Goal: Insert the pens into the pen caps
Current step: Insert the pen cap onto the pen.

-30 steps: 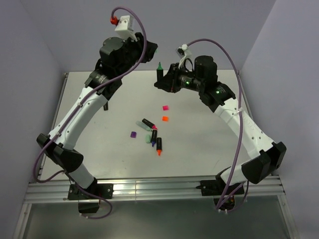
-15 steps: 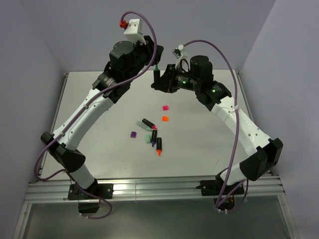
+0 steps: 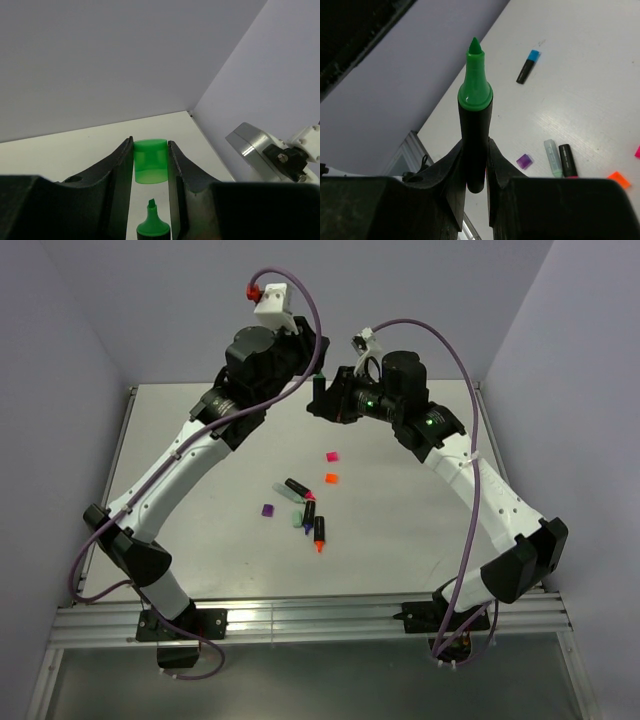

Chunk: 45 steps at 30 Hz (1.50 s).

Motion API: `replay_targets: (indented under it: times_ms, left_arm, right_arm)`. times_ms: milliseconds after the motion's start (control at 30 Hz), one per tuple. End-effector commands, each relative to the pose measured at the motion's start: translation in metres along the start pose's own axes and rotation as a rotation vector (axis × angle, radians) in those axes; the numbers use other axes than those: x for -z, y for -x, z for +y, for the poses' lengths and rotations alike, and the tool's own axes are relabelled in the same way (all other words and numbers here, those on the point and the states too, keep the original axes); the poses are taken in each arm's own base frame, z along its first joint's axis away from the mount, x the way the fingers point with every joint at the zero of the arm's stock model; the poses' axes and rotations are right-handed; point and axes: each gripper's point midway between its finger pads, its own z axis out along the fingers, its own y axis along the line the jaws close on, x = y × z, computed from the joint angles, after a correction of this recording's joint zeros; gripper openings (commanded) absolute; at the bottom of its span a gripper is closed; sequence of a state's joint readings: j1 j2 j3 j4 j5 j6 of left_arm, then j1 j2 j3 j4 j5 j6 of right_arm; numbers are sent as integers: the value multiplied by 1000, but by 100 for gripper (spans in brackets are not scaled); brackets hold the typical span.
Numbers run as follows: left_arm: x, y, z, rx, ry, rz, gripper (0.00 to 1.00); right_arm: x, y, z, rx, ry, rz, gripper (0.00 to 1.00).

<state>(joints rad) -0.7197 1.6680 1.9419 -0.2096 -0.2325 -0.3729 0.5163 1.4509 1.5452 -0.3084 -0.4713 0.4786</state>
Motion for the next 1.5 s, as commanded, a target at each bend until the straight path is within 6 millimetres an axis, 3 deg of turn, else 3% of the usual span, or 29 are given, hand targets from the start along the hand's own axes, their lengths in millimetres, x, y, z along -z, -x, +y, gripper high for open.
replay_targets:
  times_ms: [0,467,867,1233,1467]
  left_arm:
    - [5,2,1,-26,13,-11,0]
    - [3,-14,-12,-44,-9,18,0]
    - [5,-22,-8,-54,7,32,0]
    - [9,-59,-4,-95,34,88,0]
    - [17,-47,-15,-31,-1,82,0]
  right_arm:
    - [8,24,1,35,-39,-78,0]
    - [6,30,-2,30,-52,-81,0]
    - [10,39,-11,19,-93,-111,0]
    - [13,71,-6,86,-115,-178,0]
    - [21,95,-11,211,-193,-262,0]
